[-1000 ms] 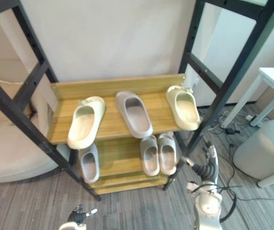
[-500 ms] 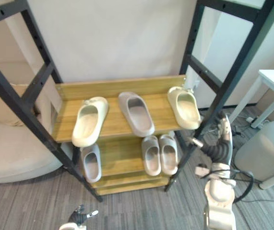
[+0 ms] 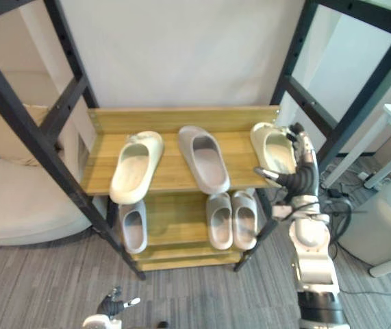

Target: Organize the slippers on the shoe rack

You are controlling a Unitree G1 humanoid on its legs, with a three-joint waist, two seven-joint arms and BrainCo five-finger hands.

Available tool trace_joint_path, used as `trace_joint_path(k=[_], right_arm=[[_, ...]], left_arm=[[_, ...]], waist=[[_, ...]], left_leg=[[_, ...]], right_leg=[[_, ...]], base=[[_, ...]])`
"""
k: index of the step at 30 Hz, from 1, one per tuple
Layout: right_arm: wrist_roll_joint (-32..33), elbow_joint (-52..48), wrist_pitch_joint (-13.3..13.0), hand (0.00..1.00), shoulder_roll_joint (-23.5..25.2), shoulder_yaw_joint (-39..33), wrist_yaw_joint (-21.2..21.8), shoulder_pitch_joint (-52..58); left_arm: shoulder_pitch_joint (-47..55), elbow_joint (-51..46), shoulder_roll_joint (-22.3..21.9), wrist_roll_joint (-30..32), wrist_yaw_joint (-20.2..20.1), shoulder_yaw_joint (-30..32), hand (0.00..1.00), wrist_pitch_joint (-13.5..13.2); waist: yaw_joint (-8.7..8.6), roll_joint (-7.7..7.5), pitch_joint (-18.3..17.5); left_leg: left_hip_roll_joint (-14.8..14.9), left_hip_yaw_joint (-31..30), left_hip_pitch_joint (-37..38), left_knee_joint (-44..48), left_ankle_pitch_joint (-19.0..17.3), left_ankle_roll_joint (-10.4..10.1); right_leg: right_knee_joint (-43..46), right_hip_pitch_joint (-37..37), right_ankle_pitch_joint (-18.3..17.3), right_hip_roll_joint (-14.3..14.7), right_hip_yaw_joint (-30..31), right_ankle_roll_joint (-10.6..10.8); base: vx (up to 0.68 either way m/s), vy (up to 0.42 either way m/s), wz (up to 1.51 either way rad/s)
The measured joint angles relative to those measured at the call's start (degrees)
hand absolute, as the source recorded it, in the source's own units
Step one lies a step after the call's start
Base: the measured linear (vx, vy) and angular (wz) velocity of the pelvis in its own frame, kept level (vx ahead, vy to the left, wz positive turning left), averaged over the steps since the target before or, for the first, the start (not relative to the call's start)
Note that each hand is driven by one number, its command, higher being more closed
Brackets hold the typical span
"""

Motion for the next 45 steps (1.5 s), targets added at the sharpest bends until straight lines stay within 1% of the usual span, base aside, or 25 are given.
trace_joint_path(k=[6, 11, 12, 13, 15, 16, 22, 24, 27, 30, 33, 34, 37, 40, 41, 42, 45], right_arm=[[1.5, 9.2, 0.9, 0.0, -2.4, 6.8, 1.0, -8.4], [1.7, 15.3, 1.7, 0.0, -4.2, 10.3, 1.8, -14.1], [1.7, 17.7, 2.1, 0.0, -5.3, 12.5, 1.9, -16.3], [1.7, 18.2, 2.1, 0.0, -5.5, 12.9, 1.9, -16.9], [1.7, 20.5, 2.3, 0.0, -5.8, 13.8, 1.9, -19.4], [2.2, 21.9, 2.5, 0.0, -6.8, 15.1, 1.9, -20.8], [3.4, 26.2, 2.7, 0.0, -7.7, 16.2, 1.9, -24.4], [3.4, 27.9, 2.7, 0.0, -8.3, 17.5, 1.9, -26.3], [3.4, 30.8, 3.0, 0.0, -8.4, 17.6, 1.9, -28.7], [3.4, 32.7, 3.3, 0.0, -8.4, 18.3, 1.9, -30.1], [3.4, 33.7, 3.4, 0.0, -8.6, 20.4, 2.0, -31.4], [3.3, 35.4, 3.6, 0.0, -8.8, 21.6, 2.2, -32.8], [3.3, 37.5, 3.8, 0.0, -8.8, 22.1, 2.4, -34.7], [3.2, 39.3, 3.9, 0.0, -8.9, 24.1, 2.8, -37.1], [3.0, 39.4, 3.9, 1.0, -8.9, 24.4, 2.8, -37.4], [2.1, 40.4, 3.9, 1.0, -8.9, 26.0, 2.8, -38.8], [1.0, 42.2, 3.8, 1.0, -9.0, 26.5, 2.7, -40.6]], left_arm=[[-0.6, -0.2, -0.1, -0.2, 0.0, -0.1, 0.0, -0.1], [-0.8, -1.2, -0.1, -0.3, 0.0, 0.0, 0.0, -0.1], [-0.8, -1.4, -0.2, -0.5, 0.0, 0.0, 0.0, -0.1], [-0.8, -1.4, -0.2, -0.6, 0.0, 0.0, 0.0, -0.1], [-1.0, -1.4, -0.2, -1.3, 0.1, 0.0, 0.0, -0.1], [-1.2, -1.5, -0.2, -1.4, 0.0, 0.0, 0.0, -0.1], [-1.2, -1.5, -0.3, -1.6, 0.2, 0.0, 0.0, -0.2], [-1.2, -1.5, -0.4, -2.2, 0.3, 0.0, 0.0, -0.2], [-1.3, -1.5, -0.5, -2.4, 0.3, 0.0, 0.0, -0.2], [-1.4, -1.9, -0.8, -2.4, 0.4, 0.0, 0.0, -0.2], [-1.4, -2.1, -0.8, -2.4, 0.4, 0.0, 0.0, -0.2], [-1.4, -2.1, -0.8, -2.4, 0.4, 0.0, 0.0, -0.2], [-1.4, -2.3, -0.8, -2.5, 0.4, -0.1, 0.0, -0.3], [-1.6, -2.5, -0.8, -2.5, 0.3, -0.2, 0.0, -1.2], [-1.8, -2.5, -0.8, -2.5, 0.3, -0.2, 0.0, -1.3], [-1.9, -2.5, -0.8, -2.5, 0.3, -0.3, 0.0, -1.3], [-2.0, -2.5, -0.8, -2.5, 0.3, -0.4, 0.0, -1.3]], waist=[[1.18, -0.02, 0.7], [1.41, 0.0, 2.1], [1.65, 0.03, 2.3], [1.67, 0.03, 2.4], [1.7, 0.22, 3.0], [1.79, 0.35, 3.4], [2.05, 0.58, 3.6], [2.05, 1.0, 3.9], [2.21, 1.12, 4.0], [2.64, 1.46, 4.4], [2.83, 1.48, 4.5], [2.87, 1.48, 4.6], [3.15, 1.46, 4.8], [3.43, 1.48, 5.5], [3.71, 1.53, 5.8], [3.87, 1.58, 5.9], [4.02, 1.6, 6.0]], left_leg=[[-0.4, -1.2, -0.8, 0.1, 0.1, 0.1], [-0.7, -2.5, -1.3, 0.6, 0.1, 0.1], [-0.7, -2.6, -1.3, 0.6, 0.1, 0.1], [-0.7, -2.7, -1.3, 0.6, 0.1, 0.1], [-0.6, -2.9, -1.3, 0.6, 0.1, 0.1], [-0.5, -3.0, -1.3, 0.6, 0.1, 0.1], [-0.5, -3.4, -1.3, -0.3, 0.6, 0.4], [-0.1, -3.6, -1.3, -0.6, 0.8, 0.4], [0.1, -3.9, -1.3, -2.1, 1.8, 0.4], [0.3, -3.9, -1.3, -2.3, 2.0, 0.5], [0.3, -3.8, -1.3, -2.4, 2.1, 0.5], [0.3, -3.8, -1.3, -2.5, 2.3, 0.4], [0.4, -3.9, -1.3, -3.4, 2.9, 0.3], [0.6, -3.7, -1.2, -4.3, 3.6, 0.1], [0.6, -3.7, -1.2, -4.3, 3.7, 0.0], [0.8, -3.6, -1.2, -4.8, 4.0, -0.2], [0.9, -3.7, -1.1, -5.4, 4.6, -0.3]], right_leg=[[-0.4, 0.0, 0.1, -0.2, -1.2, 0.2], [-0.4, 0.2, 0.2, -0.4, -1.5, 0.1], [-0.4, 0.2, 0.3, -0.4, -1.5, 0.2], [-0.4, 0.2, 0.3, -0.4, -1.5, 0.2], [-0.4, 0.3, 0.7, -0.2, -1.5, 0.1], [-0.4, 0.3, 0.9, -0.2, -1.5, 0.1], [-0.4, 0.0, 1.3, 0.0, -1.6, -0.2], [-0.6, 0.0, 2.1, 0.4, -1.6, -0.9], [-0.8, -0.5, 2.7, 0.6, -1.6, -1.3], [-1.3, -0.4, 3.5, 0.8, -1.6, -1.3], [-1.3, -0.5, 3.5, 0.8, -1.5, -1.3], [-1.3, -0.5, 3.5, 0.8, -1.5, -1.3], [-1.3, -0.9, 3.5, 0.9, -1.5, -1.3], [-1.3, -1.4, 3.5, 1.0, -1.4, -1.3], [-1.3, -1.4, 3.5, 1.0, -1.4, -1.3], [-1.4, -1.5, 3.5, 1.1, -1.4, -1.3], [-1.5, -1.6, 3.5, 1.2, -1.4, -1.3]], base=[[0.01, -0.012, 0.11], [0.01, -0.011, 0.15], [0.01, -0.003, 0.05], [0.01, -0.004, 0.04], [0.0, -0.007, 0.04], [-0.01, -0.007, 0.04], [0.0, -0.006, 0.04], [0.0, -0.004, 0.02], [-0.02, -0.014, 0.06], [-0.01, -0.005, -0.01], [0.0, 0.0, 0.0], [-0.03, -0.03, -0.01], [-0.04, -0.042, 0.0], [-0.04, -0.035, -0.04], [-0.06, -0.047, -0.03], [-0.06, -0.049, -0.02], [-0.04, -0.042, 0.02]])
